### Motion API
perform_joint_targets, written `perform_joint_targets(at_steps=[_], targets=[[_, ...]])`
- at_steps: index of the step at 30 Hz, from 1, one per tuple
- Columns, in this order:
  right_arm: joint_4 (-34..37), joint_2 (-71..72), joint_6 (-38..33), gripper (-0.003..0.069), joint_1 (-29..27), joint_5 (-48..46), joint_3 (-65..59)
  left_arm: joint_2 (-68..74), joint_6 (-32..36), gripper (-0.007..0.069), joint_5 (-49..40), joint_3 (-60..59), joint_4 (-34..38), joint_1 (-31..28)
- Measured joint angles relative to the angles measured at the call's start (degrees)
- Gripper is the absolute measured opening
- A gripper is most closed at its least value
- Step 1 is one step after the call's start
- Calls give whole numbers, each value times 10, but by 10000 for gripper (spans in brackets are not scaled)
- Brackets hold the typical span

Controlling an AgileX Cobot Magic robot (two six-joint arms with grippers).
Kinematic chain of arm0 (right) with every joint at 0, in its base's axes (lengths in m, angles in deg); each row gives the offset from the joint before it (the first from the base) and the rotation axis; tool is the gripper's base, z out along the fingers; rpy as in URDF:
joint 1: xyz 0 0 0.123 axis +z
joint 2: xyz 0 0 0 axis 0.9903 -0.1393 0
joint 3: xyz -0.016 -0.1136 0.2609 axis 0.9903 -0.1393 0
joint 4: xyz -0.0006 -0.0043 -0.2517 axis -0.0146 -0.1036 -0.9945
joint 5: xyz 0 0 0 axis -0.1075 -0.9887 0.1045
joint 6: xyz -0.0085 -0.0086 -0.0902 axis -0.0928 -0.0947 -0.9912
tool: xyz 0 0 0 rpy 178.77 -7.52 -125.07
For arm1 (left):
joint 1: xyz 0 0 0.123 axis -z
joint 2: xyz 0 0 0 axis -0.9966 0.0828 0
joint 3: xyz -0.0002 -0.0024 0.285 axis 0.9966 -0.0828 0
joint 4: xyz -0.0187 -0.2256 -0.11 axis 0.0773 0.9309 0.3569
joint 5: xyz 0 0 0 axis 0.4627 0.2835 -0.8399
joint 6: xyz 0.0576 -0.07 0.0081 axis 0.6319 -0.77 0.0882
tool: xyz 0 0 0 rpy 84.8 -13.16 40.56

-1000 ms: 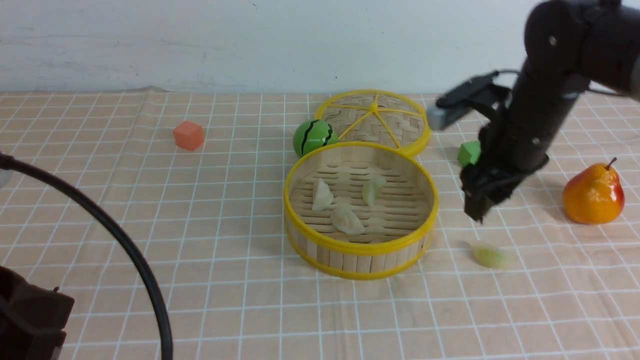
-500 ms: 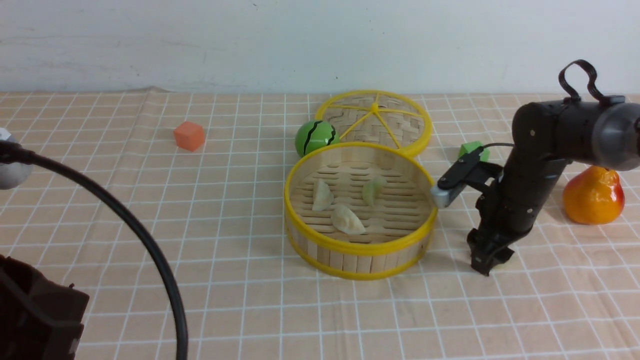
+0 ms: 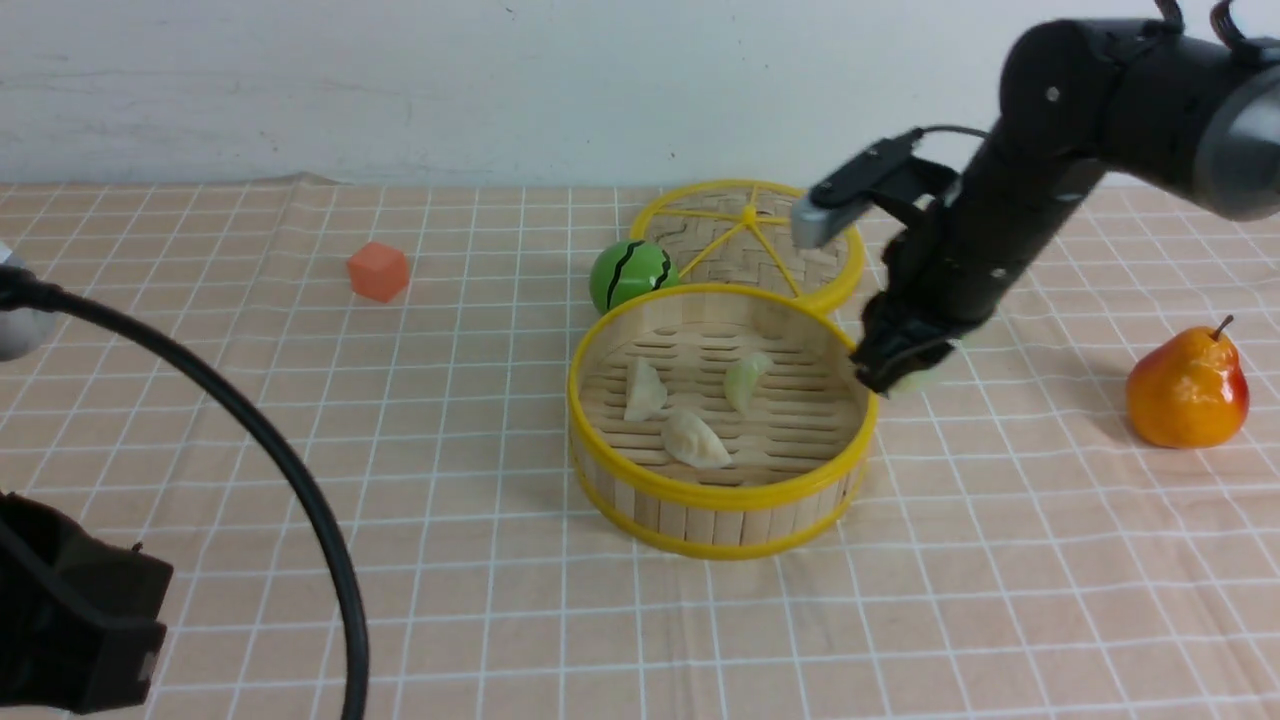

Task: Put the dumplings into the steamer on the table with the brown tablecloth.
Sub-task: 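Place the dumpling in the bamboo steamer basket with the right gripper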

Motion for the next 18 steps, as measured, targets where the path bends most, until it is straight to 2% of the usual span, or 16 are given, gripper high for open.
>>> perform_joint_targets(at_steps=[5,13,16,18], targets=[[8,-29,46,215,57,58,7,0,0,-6,27,0,-3,0],[-10,-95,87,221,57,83,7,-1,0,-1,26,0,-8,0],[-23,-102,111,285,55,83,7,-1,0,0,25,0,-10,0],[-32,-102,128,358,54,85,7,-3,0,0,26,-2,-12,0]])
